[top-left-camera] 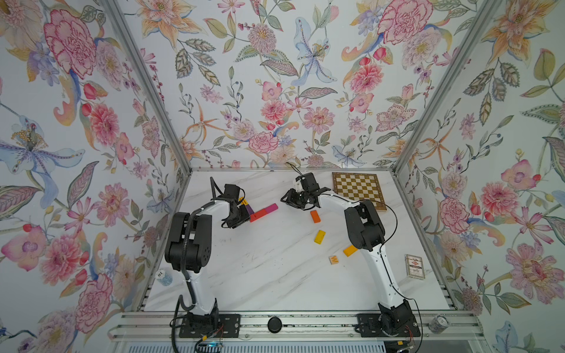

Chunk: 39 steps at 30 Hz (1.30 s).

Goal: Assemble the letter v with building blocks
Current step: Adjust the building block at the center of the board.

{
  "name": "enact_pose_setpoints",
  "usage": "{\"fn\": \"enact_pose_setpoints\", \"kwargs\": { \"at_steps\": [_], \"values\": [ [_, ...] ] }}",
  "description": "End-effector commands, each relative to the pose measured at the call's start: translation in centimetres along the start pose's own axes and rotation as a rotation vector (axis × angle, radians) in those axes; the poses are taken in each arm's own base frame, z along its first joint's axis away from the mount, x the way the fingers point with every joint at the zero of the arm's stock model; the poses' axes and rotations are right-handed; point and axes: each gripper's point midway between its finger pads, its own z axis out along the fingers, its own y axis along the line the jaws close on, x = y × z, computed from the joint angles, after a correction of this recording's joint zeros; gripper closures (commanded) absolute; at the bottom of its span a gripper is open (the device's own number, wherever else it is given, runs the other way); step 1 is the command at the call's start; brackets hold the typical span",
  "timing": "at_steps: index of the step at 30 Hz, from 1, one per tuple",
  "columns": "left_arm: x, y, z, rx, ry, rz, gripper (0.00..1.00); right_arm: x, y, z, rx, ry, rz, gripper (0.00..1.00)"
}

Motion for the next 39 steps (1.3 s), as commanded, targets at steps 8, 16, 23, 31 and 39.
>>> {"fn": "enact_pose_setpoints", "kwargs": {
  "at_steps": [8,16,23,31,39],
  "values": [
    [2.7,1.9,2.1,-0.045,0.099,-0.039,0.51,-0.1,-0.1,-1.0,0.014,-0.006,0.011,0.60],
    [2.4,1.4,1.7,-0.026,0.091,-0.044,0.49,-0.2,-0.1,-1.1,0.010,-0.007,0.013,0.60],
    [1.1,0.0,-1.0,0.018,0.031,-0.043,0.49,-1.1,1.1,-2.2,-0.011,-0.029,-0.001,0.60],
    [-1.8,-3.3,-7.5,0.156,-0.134,-0.029,0.48,-3.1,4.1,-5.6,-0.050,-0.079,-0.056,0.59],
    [-3.6,-7.4,-16.1,0.405,-0.356,0.021,0.48,-3.8,3.6,-11.6,0.080,-0.128,-0.155,0.55]
  ]
}}
